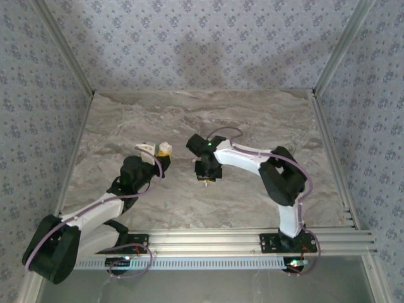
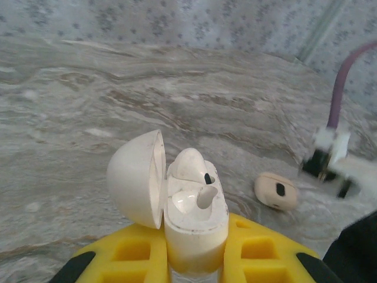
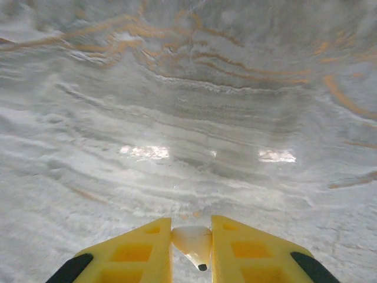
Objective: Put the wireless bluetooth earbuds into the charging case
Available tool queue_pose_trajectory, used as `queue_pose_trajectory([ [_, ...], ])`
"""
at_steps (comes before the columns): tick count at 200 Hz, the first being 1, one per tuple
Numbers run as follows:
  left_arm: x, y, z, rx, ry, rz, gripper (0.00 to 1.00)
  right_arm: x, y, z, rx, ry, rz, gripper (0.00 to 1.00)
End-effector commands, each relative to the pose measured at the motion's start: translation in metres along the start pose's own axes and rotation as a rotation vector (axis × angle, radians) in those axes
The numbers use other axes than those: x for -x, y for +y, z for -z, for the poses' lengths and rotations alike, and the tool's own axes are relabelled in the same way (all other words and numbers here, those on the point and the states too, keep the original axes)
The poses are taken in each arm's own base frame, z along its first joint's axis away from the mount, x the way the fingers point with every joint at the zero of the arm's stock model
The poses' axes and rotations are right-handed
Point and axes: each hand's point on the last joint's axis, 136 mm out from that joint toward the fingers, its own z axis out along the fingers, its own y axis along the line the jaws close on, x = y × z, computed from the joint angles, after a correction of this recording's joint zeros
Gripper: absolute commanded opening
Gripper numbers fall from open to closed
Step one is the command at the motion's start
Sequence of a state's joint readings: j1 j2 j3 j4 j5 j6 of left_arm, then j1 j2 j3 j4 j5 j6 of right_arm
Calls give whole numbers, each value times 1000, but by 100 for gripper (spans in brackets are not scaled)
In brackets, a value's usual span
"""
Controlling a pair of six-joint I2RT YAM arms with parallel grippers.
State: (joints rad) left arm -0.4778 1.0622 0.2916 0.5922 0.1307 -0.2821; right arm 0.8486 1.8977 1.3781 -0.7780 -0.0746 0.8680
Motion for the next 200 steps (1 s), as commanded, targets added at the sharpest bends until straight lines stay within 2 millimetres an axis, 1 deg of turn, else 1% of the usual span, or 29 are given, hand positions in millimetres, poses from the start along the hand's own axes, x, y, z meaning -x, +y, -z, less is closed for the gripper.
queue_pose_trajectory([
  [1,18,-33,-4,-184,-75,-77,17,24,6,33,89,-174,-6,22],
  [19,17,-50,-10,-281,-75,-100,17,30,5,53,135,-247,25,22],
  [23,17,-55,-11,-304,-77,-109,17,34,8,60,161,-279,35,22],
  [34,18,-65,-14,-359,-80,-126,17,39,8,75,182,-331,60,22],
  [63,20,-90,-19,-487,-76,-191,16,48,3,116,209,-455,118,21],
  [77,22,-100,-21,-537,-77,-223,17,52,0,136,226,-516,133,21],
  [94,21,-112,-23,-602,-69,-259,16,55,2,159,264,-578,163,21],
  [101,22,-116,-24,-621,-67,-270,17,56,4,168,285,-598,165,21],
  [105,22,-118,-25,-628,-65,-275,17,57,5,172,286,-616,204,21],
  [122,21,-125,-27,-659,-60,-292,17,56,10,191,324,-662,252,21],
  [141,21,-130,-29,-682,-55,-298,17,54,14,205,347,-703,302,21],
  [162,24,-136,-30,-714,-57,-296,16,54,19,216,358,-737,355,21],
  [180,27,-142,-30,-737,-58,-290,17,55,28,219,376,-751,404,21],
  [200,33,-145,-30,-751,-72,-281,17,54,37,216,384,-741,450,21],
])
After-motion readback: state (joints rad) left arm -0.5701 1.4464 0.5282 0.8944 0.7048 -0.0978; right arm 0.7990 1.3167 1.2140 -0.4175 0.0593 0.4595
